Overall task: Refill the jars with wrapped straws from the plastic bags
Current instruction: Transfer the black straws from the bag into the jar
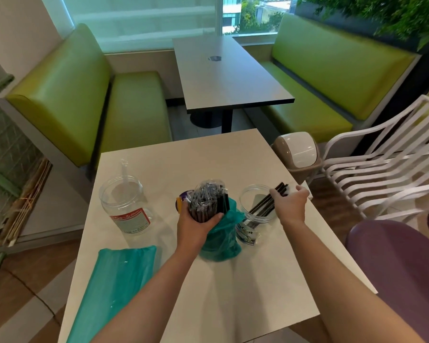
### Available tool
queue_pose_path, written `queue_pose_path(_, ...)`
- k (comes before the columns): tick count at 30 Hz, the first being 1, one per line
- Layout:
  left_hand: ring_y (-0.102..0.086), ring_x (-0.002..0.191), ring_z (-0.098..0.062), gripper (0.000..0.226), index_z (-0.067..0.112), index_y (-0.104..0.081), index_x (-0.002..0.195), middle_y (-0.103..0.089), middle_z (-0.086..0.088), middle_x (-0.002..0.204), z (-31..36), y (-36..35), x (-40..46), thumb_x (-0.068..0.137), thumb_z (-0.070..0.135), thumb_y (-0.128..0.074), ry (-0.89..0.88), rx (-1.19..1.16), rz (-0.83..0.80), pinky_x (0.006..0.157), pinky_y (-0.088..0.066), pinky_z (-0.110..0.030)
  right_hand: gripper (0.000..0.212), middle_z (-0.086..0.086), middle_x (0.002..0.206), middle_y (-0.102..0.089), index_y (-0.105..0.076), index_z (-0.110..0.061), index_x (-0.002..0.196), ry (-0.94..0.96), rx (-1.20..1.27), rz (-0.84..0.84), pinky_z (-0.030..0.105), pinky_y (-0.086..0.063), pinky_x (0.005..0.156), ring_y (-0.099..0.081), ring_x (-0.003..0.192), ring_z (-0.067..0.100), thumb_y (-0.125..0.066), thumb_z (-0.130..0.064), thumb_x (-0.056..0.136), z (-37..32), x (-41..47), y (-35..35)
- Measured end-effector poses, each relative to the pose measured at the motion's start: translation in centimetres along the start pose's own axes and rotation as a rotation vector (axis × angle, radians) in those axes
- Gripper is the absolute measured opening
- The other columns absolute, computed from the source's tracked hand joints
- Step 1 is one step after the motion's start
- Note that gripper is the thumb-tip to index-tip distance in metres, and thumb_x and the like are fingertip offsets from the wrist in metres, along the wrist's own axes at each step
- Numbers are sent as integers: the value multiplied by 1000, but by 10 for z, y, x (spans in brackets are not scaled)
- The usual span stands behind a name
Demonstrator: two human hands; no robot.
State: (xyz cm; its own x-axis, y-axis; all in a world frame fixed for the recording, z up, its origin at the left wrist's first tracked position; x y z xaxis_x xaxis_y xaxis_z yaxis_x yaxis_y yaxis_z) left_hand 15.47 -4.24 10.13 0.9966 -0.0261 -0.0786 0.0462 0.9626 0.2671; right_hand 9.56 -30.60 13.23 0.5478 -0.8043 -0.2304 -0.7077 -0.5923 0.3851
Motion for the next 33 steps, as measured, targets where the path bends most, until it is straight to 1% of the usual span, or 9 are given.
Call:
queue_pose_path(4,-57,111,-15,82,22,-45,129,-58,6,120,2,0,0,62,33,-92,-2,-6,-4,96,-50,-32,67,16,134,-40,-50,-13,135,-9,-293,-84,45,-41,100,-51,116,35,-69,-51,82,-3,17,-10)
queue_pose_path(7,-56,111,-14,83,22,-45,130,-57,7,120,3,0,-1,62,33,-92,0,-7,-14,98,-49,-33,59,17,131,-43,-53,-16,132,46,-426,-78,46,-38,101,-47,119,37,-57,-56,89,-13,20,-18)
queue_pose_path(11,-54,110,-11,84,23,-44,131,-55,10,117,4,0,-1,63,31,-92,0,-12,-20,98,-47,-30,48,16,127,-47,-54,-13,129,192,-428,-127,45,-39,99,-46,118,33,-49,-48,96,-30,22,-34)
queue_pose_path(14,-52,111,-10,88,22,-43,136,-54,10,119,4,1,1,63,31,-91,8,-19,-22,98,-46,-28,42,16,125,-43,-51,-1,122,283,-324,-221,38,-48,85,-52,96,24,-45,-37,100,-48,19,-44)
queue_pose_path(17,-53,113,-11,89,22,-43,136,-55,9,120,3,1,2,62,32,-91,10,-16,-21,101,-46,-31,43,17,129,-39,-48,1,126,331,-455,-270,41,-47,89,-53,95,27,-43,-34,102,-61,19,-50)
queue_pose_path(22,-53,111,-11,88,21,-43,136,-55,9,119,3,1,3,62,32,-91,18,-15,-16,98,-46,-28,40,18,130,-37,-57,0,125,294,-644,-373,39,-46,95,-59,100,34,-53,-30,98,-49,16,-62)
queue_pose_path(27,-54,109,-10,84,23,-44,132,-55,11,117,2,2,3,63,31,-91,24,-26,-30,96,-45,-26,28,17,118,-51,-63,-4,113,390,-531,-259,35,-47,84,-59,91,31,-65,-20,90,-39,8,-60)
queue_pose_path(30,-54,110,-10,84,24,-44,133,-55,10,117,1,2,2,63,31,-91,26,-31,-39,96,-45,-26,34,10,112,-55,-57,-12,109,406,-402,-229,32,-49,79,-57,88,21,-76,-16,81,-37,3,-57)
queue_pose_path(33,-54,109,-10,86,23,-43,134,-55,11,117,0,2,2,63,31,-91,34,-35,-52,95,-45,-25,44,8,116,-51,-55,-13,113,399,-390,-236,38,-52,85,-56,91,18,-80,-16,77,-35,0,-57)
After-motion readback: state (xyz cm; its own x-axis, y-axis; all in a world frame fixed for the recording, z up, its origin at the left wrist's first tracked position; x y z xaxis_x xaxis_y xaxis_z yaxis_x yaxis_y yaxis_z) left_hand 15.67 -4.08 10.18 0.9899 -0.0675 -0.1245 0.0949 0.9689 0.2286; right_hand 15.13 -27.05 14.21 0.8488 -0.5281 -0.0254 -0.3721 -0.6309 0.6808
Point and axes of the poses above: each hand's wrist, its own x-axis towards the middle knuckle, its own y-axis out of the back of the hand, z = x × y, the point moved 6 cm from there along x, towards the middle knuckle
